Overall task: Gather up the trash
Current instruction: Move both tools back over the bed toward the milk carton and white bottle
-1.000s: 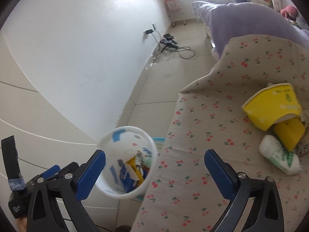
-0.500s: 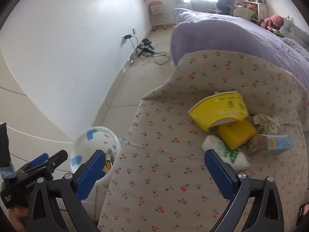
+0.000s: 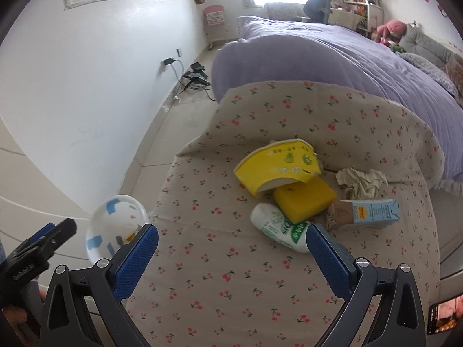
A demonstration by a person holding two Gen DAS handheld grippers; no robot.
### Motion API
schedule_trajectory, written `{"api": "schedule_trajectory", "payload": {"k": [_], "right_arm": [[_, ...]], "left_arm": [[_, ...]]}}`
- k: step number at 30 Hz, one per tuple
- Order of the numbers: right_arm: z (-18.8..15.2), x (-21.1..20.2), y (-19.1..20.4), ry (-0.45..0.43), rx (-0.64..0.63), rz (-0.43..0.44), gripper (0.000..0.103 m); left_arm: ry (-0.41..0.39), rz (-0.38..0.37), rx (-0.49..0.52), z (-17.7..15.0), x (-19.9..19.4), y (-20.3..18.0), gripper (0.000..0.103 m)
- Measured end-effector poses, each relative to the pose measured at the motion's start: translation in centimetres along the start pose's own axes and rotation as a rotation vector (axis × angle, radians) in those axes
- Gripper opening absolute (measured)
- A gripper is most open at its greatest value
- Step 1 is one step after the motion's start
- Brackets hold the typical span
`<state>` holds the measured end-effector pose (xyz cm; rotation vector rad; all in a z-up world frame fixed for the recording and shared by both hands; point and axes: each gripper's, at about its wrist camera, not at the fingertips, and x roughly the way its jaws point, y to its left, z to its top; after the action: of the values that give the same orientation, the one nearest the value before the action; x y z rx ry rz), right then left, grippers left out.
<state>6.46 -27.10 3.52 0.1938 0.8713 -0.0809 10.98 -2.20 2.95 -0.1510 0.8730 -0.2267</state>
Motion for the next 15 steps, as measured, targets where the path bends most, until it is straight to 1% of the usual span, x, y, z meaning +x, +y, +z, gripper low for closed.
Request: {"api": "schedule_trajectory", "payload": {"k": [2, 7, 9, 12, 15], "right_arm": [[-0.1, 0.2, -0.6, -0.008, 0.012, -0.011, 0.103], [-0.3, 1.0, -2.6, 0.013, 0.063, -0.021, 0.103], [-0.3, 1.3, -3.8, 0.013, 0.088, -0.032, 0.103], [-0.3, 1.4, -5.6, 0.016, 0.135, -0.048, 0.103], [-0.3, 1.3, -7.2, 0.011, 0.164, -0.07, 0.103]], "left_arm": [[-0.003, -0.009, 0.005, 0.0, 0.0, -0.5, 0.102], [-0.01, -0.03, 0.012, 0.2, 0.2, -1.7, 0.102], [-0.033, -0.04, 0.02, 0.3, 0.2, -2.2, 0.102], [-0.069, -0.035, 0.035, 0.3, 0.1, -3.0, 0.102], [-0.085, -0.037, 0.049, 0.5, 0.5, -4.0, 0.102]]}}
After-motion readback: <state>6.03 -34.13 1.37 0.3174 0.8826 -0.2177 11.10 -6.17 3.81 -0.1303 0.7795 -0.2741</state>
